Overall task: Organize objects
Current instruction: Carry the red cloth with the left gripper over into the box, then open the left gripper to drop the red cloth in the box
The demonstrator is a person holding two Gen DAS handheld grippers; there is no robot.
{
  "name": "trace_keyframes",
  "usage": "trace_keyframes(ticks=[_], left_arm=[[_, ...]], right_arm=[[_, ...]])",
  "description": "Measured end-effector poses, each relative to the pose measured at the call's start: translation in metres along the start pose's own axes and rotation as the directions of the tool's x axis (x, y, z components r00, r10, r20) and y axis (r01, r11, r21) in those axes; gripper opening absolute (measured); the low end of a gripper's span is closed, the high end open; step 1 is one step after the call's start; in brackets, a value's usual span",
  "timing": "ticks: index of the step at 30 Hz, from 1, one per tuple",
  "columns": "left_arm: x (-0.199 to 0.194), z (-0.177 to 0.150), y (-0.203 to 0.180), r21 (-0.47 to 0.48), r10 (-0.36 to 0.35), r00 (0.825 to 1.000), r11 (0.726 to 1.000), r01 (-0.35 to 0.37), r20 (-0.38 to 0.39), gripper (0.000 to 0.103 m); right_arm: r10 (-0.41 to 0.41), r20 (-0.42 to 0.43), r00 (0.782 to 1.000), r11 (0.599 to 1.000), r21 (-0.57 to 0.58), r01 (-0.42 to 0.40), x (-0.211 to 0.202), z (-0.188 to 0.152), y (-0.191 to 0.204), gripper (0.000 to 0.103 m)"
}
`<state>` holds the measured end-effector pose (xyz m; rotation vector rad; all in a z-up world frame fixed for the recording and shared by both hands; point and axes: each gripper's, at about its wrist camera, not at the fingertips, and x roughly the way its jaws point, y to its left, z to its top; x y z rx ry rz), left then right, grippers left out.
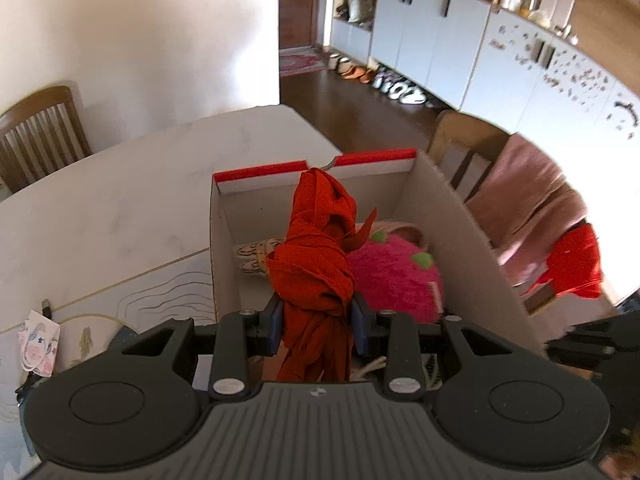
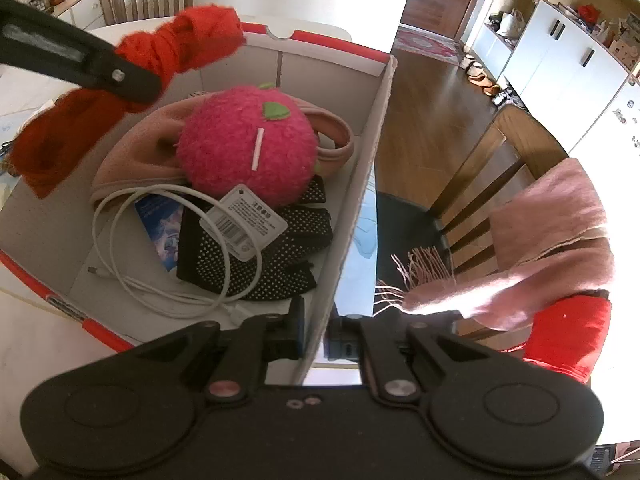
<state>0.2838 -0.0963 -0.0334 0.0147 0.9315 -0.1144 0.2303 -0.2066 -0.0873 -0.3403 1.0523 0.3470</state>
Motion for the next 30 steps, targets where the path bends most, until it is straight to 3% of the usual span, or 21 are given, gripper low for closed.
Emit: trace_keyframes(ticks=[8, 20, 23, 25, 30], left_arm=[[0.031, -0.001, -0.009, 0.034, 0.084, 0.995, 0.996, -0.082, -0.046, 0.032], [0.049, -0.015, -0.014, 0.049, 0.115, 0.987, 0.993, -0.110, -0.108, 0.036], [0.046, -0.016, -0.015, 0.055, 0.112, 0.988, 0.993, -0.107, -0.102, 0.050], [0.042, -0.018, -0.015, 0.055, 0.105, 0.990, 0.993, -0.100, -0.090, 0.069], [0.029, -0.020, -0.012, 0.052, 0.078, 0.995, 0.996, -0.074, -0.067, 0.073]], right_arm=[[0.021, 0.003, 1.000, 1.000, -0.012, -0.021, -0.001, -0.001, -0.004, 0.009], [0.063, 0.009, 0.998, 0.998, -0.018, -0.062, -0.003, -0.004, -0.006, 0.011], [0.073, 0.010, 0.997, 0.997, -0.021, -0.073, -0.004, -0.005, -0.007, 0.011], [0.077, 0.011, 0.997, 0.997, -0.018, -0.077, -0.004, -0.006, -0.008, 0.012], [0.080, 0.011, 0.997, 0.997, -0.007, -0.080, -0.006, -0.007, -0.008, 0.012]])
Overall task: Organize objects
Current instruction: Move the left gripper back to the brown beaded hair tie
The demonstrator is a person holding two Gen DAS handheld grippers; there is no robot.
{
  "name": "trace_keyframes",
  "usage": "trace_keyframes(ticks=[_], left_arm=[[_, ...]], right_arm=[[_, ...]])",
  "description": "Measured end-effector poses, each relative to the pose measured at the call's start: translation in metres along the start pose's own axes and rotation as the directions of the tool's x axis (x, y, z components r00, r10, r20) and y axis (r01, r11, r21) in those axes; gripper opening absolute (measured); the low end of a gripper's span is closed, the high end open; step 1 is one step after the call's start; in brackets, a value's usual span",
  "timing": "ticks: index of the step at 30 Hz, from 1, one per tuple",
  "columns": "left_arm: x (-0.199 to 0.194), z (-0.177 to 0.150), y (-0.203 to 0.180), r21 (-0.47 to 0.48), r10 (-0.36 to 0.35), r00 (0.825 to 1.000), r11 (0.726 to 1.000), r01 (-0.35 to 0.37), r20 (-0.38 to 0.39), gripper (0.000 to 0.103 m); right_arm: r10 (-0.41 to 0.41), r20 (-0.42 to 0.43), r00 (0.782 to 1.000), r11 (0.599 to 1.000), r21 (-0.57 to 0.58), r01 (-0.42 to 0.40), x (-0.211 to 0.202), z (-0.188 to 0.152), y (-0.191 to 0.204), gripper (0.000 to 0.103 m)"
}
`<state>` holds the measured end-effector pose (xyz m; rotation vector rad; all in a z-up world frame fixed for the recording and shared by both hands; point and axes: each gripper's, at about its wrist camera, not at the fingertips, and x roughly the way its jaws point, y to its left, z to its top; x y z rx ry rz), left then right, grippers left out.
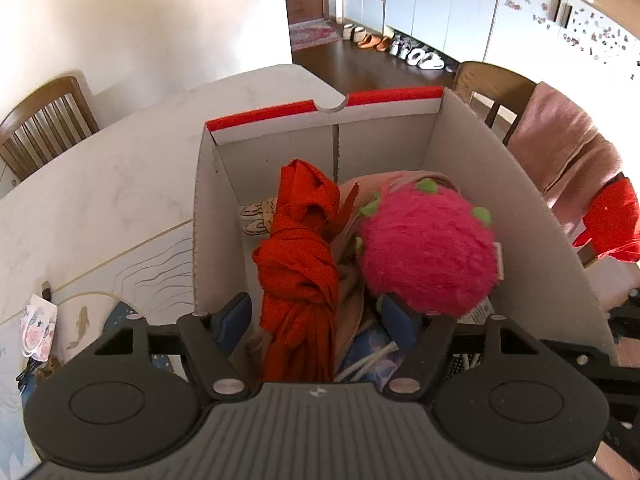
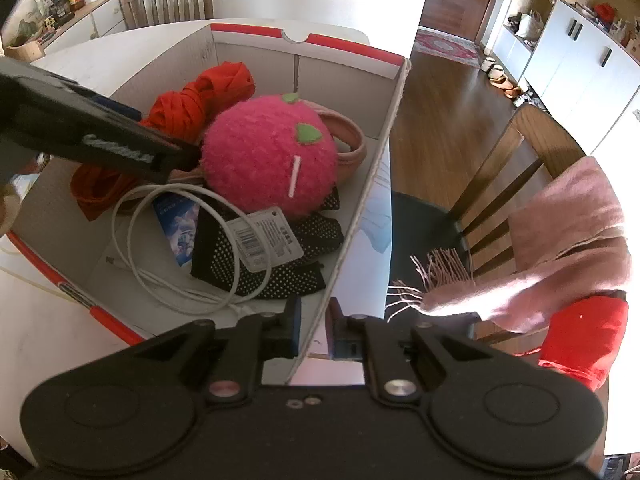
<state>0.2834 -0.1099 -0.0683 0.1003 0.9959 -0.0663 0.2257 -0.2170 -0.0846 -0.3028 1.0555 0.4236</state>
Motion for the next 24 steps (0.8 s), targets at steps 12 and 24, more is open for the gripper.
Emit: trace_keyframes(ticks=[12, 24], left_arm=[[-0.058, -0.024, 0.036, -0.062, -0.079, 0.992, 0.994, 0.086, 0.099, 0.074], [-0.088, -0.070, 0.121, -0.203, 0.002, 0.990, 0.979, 0.028, 0.144, 0.083]], right_arm=[[-0.019, -0.013, 1.000, 1.000, 0.019, 0.019, -0.001, 0.001, 0.003, 0.011], [-0.041, -0.044, 0.998, 0.998, 0.040, 0.043, 0.000, 0.002, 0.006, 0.010]])
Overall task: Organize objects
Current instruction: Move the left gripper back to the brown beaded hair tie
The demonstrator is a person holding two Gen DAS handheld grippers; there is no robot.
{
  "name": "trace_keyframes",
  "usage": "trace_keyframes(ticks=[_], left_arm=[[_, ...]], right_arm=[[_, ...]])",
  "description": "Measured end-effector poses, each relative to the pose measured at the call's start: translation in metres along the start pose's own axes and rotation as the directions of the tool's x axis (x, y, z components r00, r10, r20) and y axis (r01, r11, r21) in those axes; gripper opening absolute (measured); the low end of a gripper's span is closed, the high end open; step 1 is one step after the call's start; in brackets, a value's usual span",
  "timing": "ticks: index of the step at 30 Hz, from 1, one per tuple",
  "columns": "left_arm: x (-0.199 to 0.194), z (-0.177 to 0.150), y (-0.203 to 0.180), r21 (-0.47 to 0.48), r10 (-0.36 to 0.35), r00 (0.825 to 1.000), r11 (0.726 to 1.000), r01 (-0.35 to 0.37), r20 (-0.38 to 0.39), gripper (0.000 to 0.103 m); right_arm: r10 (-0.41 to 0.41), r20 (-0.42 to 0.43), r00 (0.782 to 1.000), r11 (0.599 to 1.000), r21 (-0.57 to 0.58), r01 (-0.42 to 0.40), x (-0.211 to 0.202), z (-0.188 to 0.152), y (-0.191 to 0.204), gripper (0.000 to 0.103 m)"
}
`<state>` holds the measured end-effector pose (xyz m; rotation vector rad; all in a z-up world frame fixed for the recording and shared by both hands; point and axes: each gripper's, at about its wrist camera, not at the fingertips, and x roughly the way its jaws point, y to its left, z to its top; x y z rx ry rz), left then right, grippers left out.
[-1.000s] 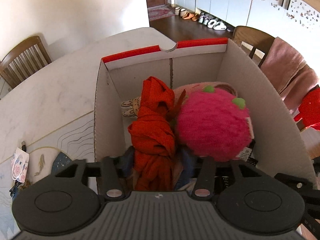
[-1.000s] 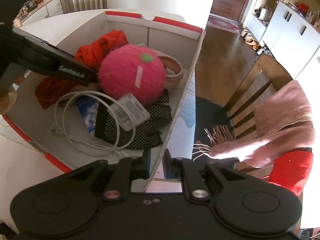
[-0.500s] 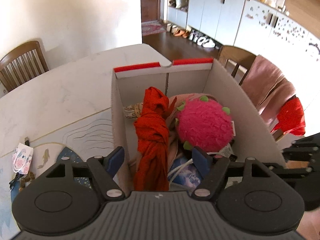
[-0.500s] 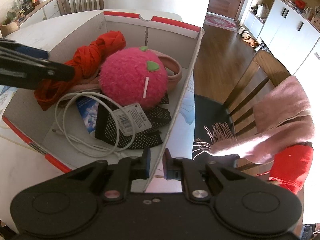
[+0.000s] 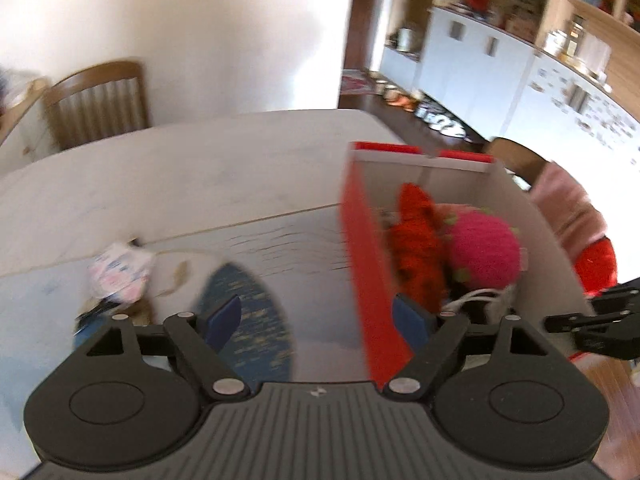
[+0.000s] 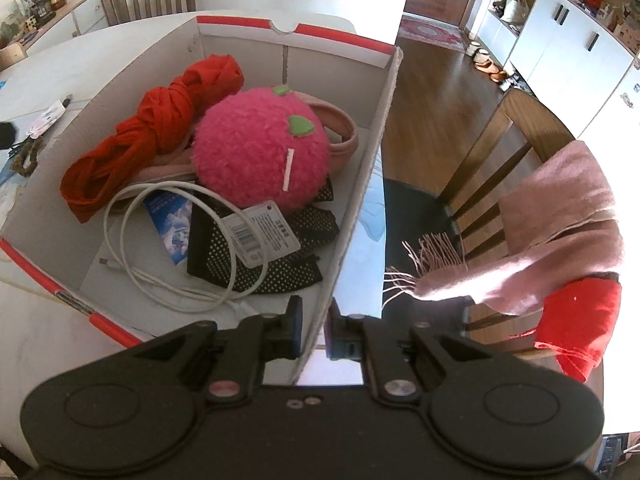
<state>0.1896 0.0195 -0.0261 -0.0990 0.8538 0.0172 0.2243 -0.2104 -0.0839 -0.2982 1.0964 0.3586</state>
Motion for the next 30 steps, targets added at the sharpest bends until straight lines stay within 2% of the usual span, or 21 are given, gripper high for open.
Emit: trace_keyframes(ticks=[6, 10, 13, 17, 19, 24, 30], left_arm=[[-0.003, -0.022, 0.058, -0.120, 0.063, 0.998, 0.991, -0.064, -0.008, 0.083], [-0.004, -0.034, 0.088, -0.164, 0.099, 0.995, 0.981, -0.100, -0.012, 0.083], [-0.004, -0.041, 0.106, -0.189, 0.112, 0.994, 0.975, -0.113, -0.016, 0.092], [0.002, -0.045, 0.122, -0.218, 0.120, 0.993, 0.968, -0.122, -0.020, 0.093], [0.007, -0.044, 0.129, -0.224, 0.147, 0.989, 0.963, -0.149, -0.025, 0.099], [0.027, -0.042, 0.151, -0.286, 0.174, 0.982, 0.940, -0.186, -0.067, 0.099], [0.055, -0.043, 0.172, -0.291, 0.254, 0.958, 0.914, -0.284, -0.135, 0.099]], right_arm=[[-0.016, -0.015, 1.000, 1.000, 0.009, 0.016, 0.001, 0.000, 0.002, 0.010], [-0.029, -0.023, 0.999, 1.000, 0.002, 0.029, 0.002, 0.002, 0.005, 0.010], [-0.037, -0.028, 0.999, 0.999, 0.002, 0.037, 0.003, 0.003, 0.006, 0.010], [-0.041, -0.036, 0.999, 0.999, 0.008, 0.042, 0.004, 0.003, 0.006, 0.010], [-0.045, -0.040, 0.998, 0.999, 0.010, 0.046, 0.004, 0.004, 0.006, 0.010], [-0.052, -0.050, 0.997, 0.998, 0.019, 0.053, 0.007, 0.005, 0.006, 0.010], [-0.056, -0.063, 0.996, 0.998, 0.032, 0.058, 0.011, 0.005, 0.005, 0.011]])
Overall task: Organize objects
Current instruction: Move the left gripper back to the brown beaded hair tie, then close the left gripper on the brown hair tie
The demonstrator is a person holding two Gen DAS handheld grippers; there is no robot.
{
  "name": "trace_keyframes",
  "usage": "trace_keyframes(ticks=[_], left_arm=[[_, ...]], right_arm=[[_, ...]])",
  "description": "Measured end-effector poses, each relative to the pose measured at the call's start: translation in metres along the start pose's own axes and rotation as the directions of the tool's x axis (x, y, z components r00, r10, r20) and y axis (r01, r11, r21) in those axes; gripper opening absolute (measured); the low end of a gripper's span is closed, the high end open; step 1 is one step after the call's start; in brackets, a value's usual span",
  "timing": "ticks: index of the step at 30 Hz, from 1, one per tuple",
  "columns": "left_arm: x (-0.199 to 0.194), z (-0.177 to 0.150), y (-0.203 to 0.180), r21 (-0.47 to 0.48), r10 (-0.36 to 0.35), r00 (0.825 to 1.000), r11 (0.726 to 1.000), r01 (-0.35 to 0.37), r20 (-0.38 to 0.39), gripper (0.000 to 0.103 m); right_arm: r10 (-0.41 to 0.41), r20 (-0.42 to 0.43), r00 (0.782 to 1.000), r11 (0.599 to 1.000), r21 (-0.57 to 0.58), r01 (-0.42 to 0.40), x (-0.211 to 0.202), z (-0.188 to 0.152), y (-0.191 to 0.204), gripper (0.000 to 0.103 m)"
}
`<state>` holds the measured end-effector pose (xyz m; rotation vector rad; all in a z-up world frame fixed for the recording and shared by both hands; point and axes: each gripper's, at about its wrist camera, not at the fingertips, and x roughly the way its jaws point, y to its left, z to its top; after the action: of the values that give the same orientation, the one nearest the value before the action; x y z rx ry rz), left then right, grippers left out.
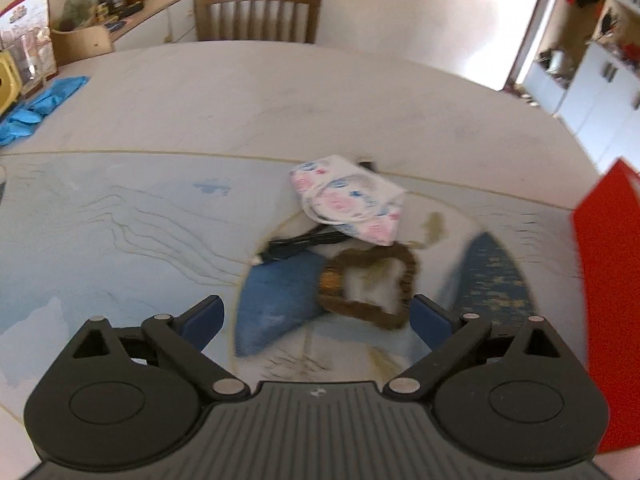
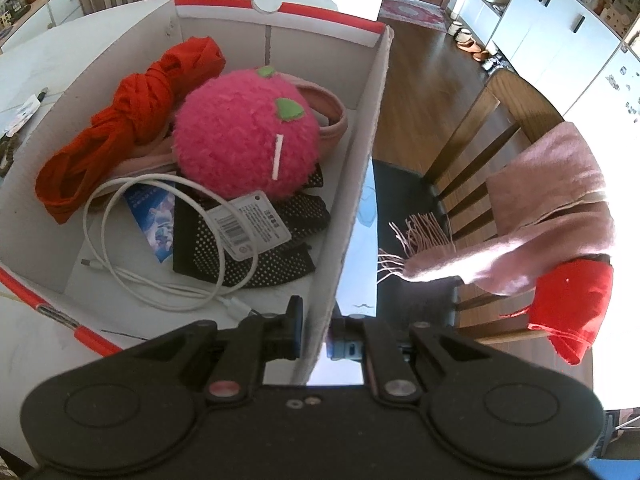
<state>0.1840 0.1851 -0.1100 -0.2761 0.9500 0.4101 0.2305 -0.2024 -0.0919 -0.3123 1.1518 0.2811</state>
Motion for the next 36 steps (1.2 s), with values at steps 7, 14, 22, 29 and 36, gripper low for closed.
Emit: trace_keyframes(ticks=[7, 14, 22, 29, 36], left_arm=[[0.018, 0.002, 0.003, -0.029, 0.014, 1.000, 0.999, -0.015, -0.021, 0.099], [0.031, 0.000, 0.005, -0.068, 0.009, 0.999, 0.998, -0.012, -0.044, 0.098], [0.024, -0.006, -0.004, -0.011, 0.014, 1.000, 1.000, -0.014, -0.015, 0.074], [0.020, -0.009, -0.005, 0.020, -0.019, 1.000, 1.000, 0.019, 0.009, 0.028], [0.018, -0.008, 0.004, -0.007, -0.083, 0.997, 0.997, 0.083, -0.007, 0.007]], right_arm=[[-0.006, -0.007, 1.000, 1.000, 0.001, 0.006, 0.001, 0.000, 0.000, 0.011], [-0.010, -0.012, 1.000, 1.000, 0.005, 0.010, 0.003, 0.000, 0.000, 0.011], [-0.008, -0.011, 1.000, 1.000, 0.008, 0.008, 0.002, 0.000, 0.000, 0.011], [-0.010, -0.008, 1.000, 1.000, 0.006, 0.010, 0.002, -0.001, 0.000, 0.010], [-0.010, -0.001, 1.000, 1.000, 0.002, 0.010, 0.002, -0.001, 0.000, 0.010]])
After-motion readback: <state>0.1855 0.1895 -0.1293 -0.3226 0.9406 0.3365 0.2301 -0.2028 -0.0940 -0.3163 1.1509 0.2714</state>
